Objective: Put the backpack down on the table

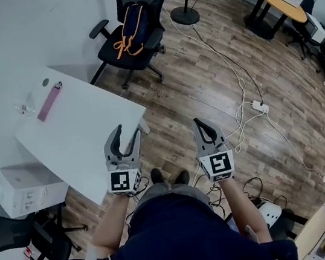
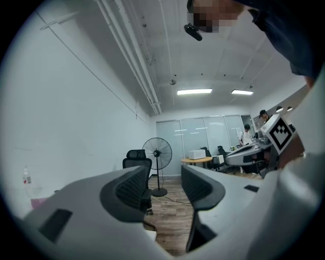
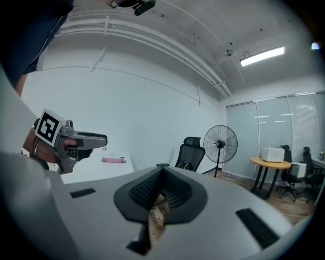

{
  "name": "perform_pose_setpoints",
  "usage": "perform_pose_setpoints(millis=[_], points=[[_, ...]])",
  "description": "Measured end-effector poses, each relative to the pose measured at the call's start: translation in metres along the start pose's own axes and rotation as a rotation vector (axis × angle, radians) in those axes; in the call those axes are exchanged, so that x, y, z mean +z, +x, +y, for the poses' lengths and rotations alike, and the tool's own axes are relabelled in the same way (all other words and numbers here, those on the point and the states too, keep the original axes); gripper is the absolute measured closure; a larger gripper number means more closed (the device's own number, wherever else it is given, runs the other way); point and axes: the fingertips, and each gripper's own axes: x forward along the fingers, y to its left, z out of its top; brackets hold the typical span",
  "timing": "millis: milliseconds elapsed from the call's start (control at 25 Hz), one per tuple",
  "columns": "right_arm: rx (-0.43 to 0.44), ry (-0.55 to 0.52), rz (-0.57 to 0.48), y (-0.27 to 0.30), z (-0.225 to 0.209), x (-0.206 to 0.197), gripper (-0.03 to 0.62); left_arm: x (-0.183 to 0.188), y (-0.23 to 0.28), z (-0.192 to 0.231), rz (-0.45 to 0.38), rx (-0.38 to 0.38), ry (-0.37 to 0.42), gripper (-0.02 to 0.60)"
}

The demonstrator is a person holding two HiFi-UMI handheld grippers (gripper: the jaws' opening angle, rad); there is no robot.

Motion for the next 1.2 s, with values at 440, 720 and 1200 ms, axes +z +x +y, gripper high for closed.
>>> perform_pose_setpoints(millis=[440,720,1200], points=[[0.008,-0.010,-0.014,-0.007,-0.011,0.006,0.599,0.010,0.020,0.000,-0.012,-0.004,-0.045,0.155],[0.041,-0.014,-0.037,-0.009,-0.028,0.013,0.599,0.019,0.041,-0.004,-0.015,0.038,-0.024,0.146],[0.121,-0.094,-0.052,0.016,-0.063,0.019,0.599,0.017,0.101,-0.010,-0.019,0.064,-0.013,0.146]])
